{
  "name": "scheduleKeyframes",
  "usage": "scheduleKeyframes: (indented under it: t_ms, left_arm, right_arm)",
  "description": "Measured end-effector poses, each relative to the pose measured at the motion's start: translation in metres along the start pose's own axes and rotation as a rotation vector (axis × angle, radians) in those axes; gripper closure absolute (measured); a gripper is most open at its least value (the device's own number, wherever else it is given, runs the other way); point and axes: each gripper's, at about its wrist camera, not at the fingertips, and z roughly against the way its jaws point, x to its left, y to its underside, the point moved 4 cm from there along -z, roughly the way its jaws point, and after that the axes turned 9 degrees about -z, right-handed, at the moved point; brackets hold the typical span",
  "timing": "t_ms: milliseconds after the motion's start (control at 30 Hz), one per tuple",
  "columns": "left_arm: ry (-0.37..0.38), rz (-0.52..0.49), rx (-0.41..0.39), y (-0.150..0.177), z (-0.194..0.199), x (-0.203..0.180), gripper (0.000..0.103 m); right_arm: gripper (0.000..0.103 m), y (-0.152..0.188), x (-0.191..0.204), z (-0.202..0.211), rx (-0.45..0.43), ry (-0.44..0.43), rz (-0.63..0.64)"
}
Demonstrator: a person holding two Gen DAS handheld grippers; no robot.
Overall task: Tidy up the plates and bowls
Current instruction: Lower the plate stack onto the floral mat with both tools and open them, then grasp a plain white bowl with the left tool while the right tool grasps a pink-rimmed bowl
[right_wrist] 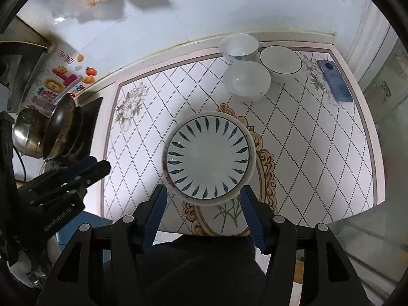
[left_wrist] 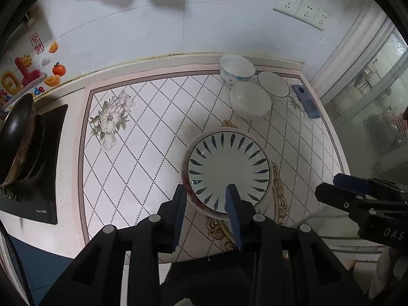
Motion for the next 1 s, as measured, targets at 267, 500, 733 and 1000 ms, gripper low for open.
scheduleKeyframes:
  t_ms: [267, 500, 733, 1000]
  left_arm:
    - [-0.065, 0.059, 0.008, -0.037, -0.036, -0.009, 0.073]
    - [-0.071, 0.159, 0.048, -0.107, -0.112, -0.01, 0.073]
    - [-0.032, 0.239, 0.148, -0.151, -0.199, -0.012, 0.073]
    - [0.016, 0.266, 0.271, -0.171, -0.269, -0.016, 0.073]
  right_arm:
    - [0.039, -0.047, -0.043, -0.025, 0.03, -0.064, -0.044]
    - [0.039, -0.136, -0.101, -0.074, 0.006, -0.06, -0.104]
    - [0.039, -0.21, -0.144, -0.153, 0.11, -0.163, -0.204]
    - [0.039, -0.243, -0.154, -0.216, 0.192, -0.182, -0.212]
